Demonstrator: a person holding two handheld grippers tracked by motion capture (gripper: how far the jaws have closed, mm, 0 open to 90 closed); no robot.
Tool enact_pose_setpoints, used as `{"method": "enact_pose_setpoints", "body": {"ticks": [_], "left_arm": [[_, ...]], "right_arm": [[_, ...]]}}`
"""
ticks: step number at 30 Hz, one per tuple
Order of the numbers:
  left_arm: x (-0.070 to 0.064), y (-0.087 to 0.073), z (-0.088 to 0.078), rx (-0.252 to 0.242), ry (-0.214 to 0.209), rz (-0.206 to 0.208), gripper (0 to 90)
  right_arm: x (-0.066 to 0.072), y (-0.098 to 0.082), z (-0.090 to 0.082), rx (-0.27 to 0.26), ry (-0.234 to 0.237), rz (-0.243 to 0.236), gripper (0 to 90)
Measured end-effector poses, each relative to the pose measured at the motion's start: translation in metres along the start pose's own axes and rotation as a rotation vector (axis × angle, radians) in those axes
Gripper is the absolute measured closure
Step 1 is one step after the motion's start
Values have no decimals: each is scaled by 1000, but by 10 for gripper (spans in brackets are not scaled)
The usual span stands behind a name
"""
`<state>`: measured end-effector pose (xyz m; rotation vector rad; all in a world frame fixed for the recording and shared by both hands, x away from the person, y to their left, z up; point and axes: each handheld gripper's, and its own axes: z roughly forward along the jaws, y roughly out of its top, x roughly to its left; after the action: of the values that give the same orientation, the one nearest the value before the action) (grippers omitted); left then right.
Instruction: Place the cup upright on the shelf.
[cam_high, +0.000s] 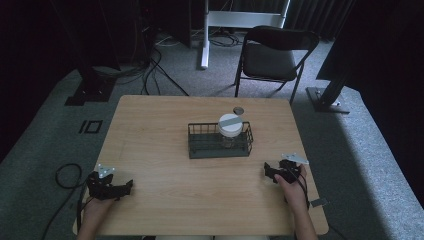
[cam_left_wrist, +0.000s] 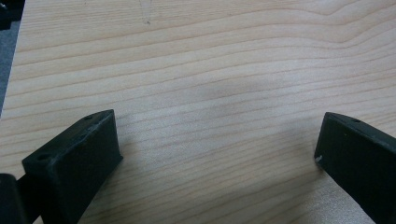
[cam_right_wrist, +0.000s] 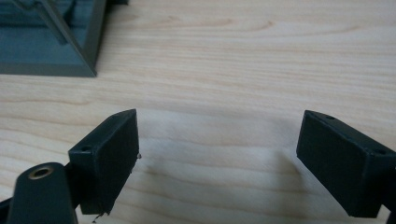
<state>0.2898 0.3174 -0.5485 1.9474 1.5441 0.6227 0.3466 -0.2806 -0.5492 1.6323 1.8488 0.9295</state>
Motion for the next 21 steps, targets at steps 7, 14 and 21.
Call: {"method": "enact_pose_setpoints", "body": {"ticks": [7, 14, 21], "left_arm": [[0, 0, 0, 0, 0, 1, 2], [0, 0, 0, 0, 0, 0, 2], [0, 0, 0, 0, 0, 0, 2]], "right_arm": [[-6, -3, -2, 37, 35, 12, 120], [-9, -4, -3, 51, 43, -47, 118], [-8, -5, -3, 68, 37, -113, 115]]}}
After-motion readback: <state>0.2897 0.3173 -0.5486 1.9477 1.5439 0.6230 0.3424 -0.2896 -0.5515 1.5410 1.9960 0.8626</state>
